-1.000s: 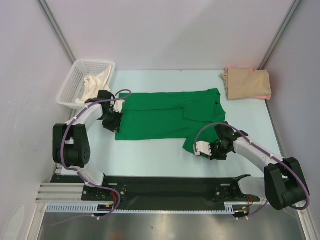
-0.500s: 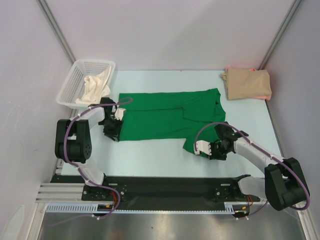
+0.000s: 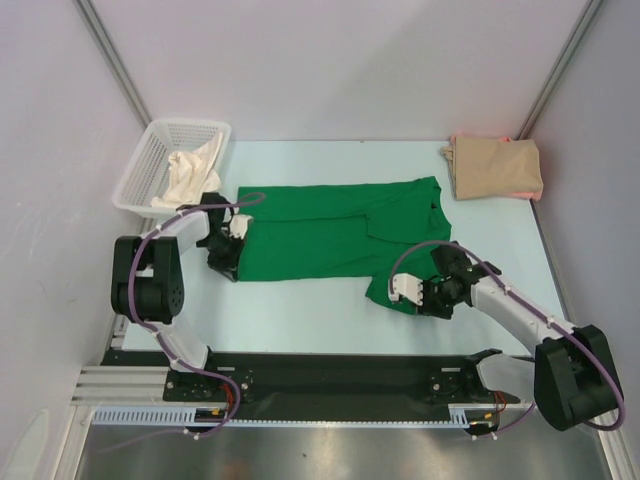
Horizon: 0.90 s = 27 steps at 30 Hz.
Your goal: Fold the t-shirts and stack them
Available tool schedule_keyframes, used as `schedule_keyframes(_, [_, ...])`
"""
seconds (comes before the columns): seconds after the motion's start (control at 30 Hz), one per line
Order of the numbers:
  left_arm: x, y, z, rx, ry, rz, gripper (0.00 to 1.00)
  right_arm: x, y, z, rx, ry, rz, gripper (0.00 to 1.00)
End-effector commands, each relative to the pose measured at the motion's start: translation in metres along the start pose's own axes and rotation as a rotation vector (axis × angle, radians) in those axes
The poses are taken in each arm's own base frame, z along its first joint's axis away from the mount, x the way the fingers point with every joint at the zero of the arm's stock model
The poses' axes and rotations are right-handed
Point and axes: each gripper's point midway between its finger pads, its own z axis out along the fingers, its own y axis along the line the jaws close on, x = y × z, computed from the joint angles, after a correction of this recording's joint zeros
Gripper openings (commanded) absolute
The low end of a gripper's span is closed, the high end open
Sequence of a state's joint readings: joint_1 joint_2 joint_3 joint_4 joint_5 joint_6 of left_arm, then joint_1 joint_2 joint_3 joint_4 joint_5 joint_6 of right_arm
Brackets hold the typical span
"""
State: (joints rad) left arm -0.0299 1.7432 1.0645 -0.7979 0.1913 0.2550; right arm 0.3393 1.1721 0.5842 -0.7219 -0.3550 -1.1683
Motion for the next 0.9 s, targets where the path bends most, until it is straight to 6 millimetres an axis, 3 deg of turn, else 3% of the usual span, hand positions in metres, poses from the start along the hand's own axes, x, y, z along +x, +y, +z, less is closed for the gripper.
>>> schedule_keyframes(0.0, [-0.029,0.002,-0.027,-0.013,-0.103,0.032,0.0,-0.032,-0.033,-0.03,0.141,-0.081,0.077,0.0])
schedule_keyframes(0.2, [-0.042,0.005,-0.056,-0.055,-0.159,0.063,0.0,-0.062,-0.075,-0.097,0.35,-0.182,0.122,0.0])
schedule_keyframes(0.5, [-0.061,0.006,-0.075,-0.067,-0.207,0.094,0.0,-0.057,-0.127,-0.137,0.506,-0.221,0.248,0.0])
schedule_keyframes(0.67, [-0.072,0.008,-0.085,-0.074,-0.222,0.103,0.0,-0.066,-0.155,-0.164,0.579,-0.259,0.26,0.0])
schedule_keyframes(0.87, [-0.084,0.009,-0.084,-0.059,-0.226,0.097,0.01,-0.077,-0.179,-0.169,0.608,-0.305,0.268,0.0])
